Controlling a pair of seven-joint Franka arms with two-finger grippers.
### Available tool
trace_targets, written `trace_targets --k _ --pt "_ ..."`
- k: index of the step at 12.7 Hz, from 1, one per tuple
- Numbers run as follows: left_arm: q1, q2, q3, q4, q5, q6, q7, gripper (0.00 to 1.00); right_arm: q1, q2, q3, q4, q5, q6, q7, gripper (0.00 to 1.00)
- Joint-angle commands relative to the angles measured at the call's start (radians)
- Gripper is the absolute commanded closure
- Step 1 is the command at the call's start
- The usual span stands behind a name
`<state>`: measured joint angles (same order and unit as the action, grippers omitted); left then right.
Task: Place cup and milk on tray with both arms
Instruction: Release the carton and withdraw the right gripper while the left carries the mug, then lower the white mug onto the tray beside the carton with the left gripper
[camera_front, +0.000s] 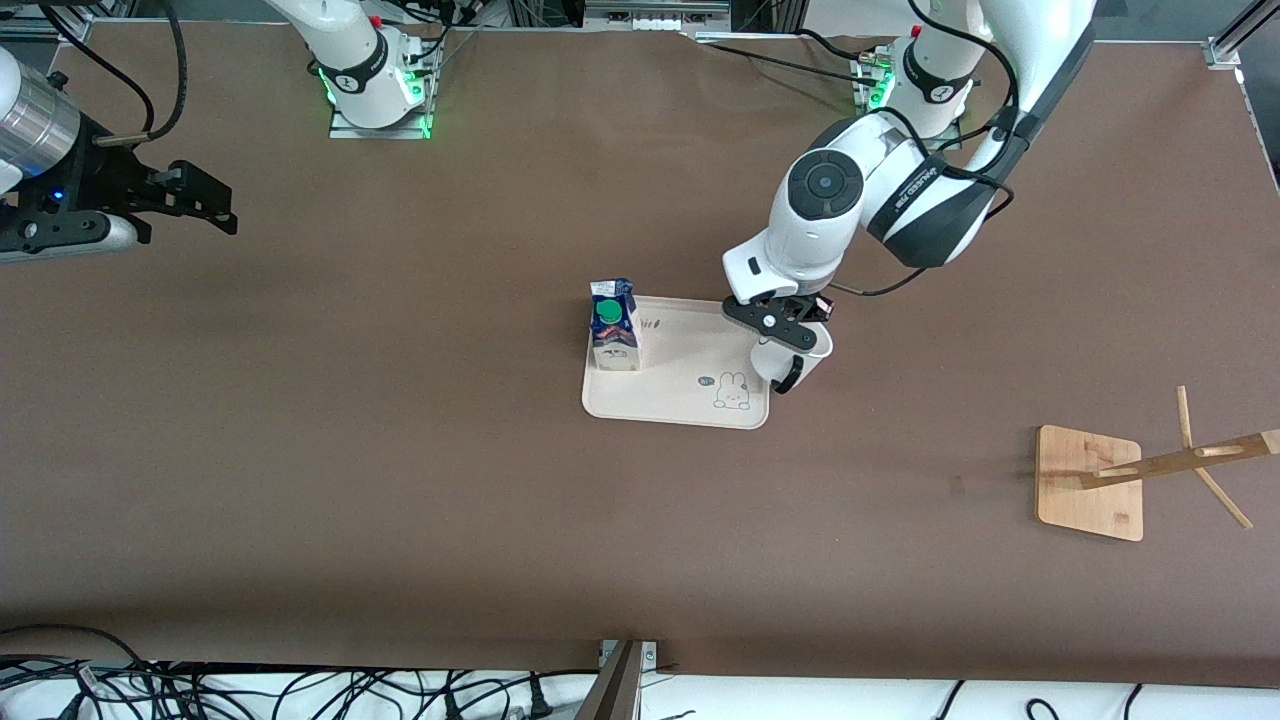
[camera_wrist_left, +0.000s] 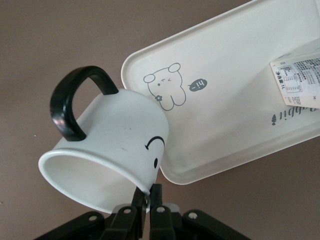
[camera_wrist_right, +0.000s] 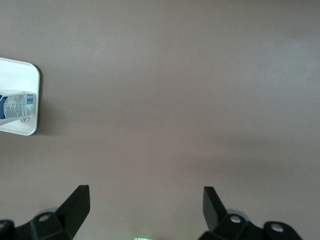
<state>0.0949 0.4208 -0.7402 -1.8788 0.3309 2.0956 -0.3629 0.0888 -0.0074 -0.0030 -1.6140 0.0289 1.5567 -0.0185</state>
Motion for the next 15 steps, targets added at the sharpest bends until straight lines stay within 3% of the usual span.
trace_targets --k 1,7,10,15 --pt "-0.049 0.047 0.008 0.049 -0.032 -0.025 -0.038 1.00 -0.021 -0.003 0.018 0.034 -0.018 -0.017 0.002 0.00" --pt "-0.170 0.136 0.117 0.144 -0.130 -0.123 -0.033 1.00 -0.031 0.023 0.008 0.037 -0.015 -0.010 0.008 0.00" --pt "-0.181 0.164 0.127 0.150 -0.182 -0.121 -0.036 1.00 -0.031 0.026 0.008 0.037 -0.015 -0.012 0.008 0.00" --pt "-0.247 0.173 0.170 0.204 -0.174 -0.121 -0.030 1.00 -0.031 0.024 0.008 0.037 -0.015 -0.010 0.008 0.00"
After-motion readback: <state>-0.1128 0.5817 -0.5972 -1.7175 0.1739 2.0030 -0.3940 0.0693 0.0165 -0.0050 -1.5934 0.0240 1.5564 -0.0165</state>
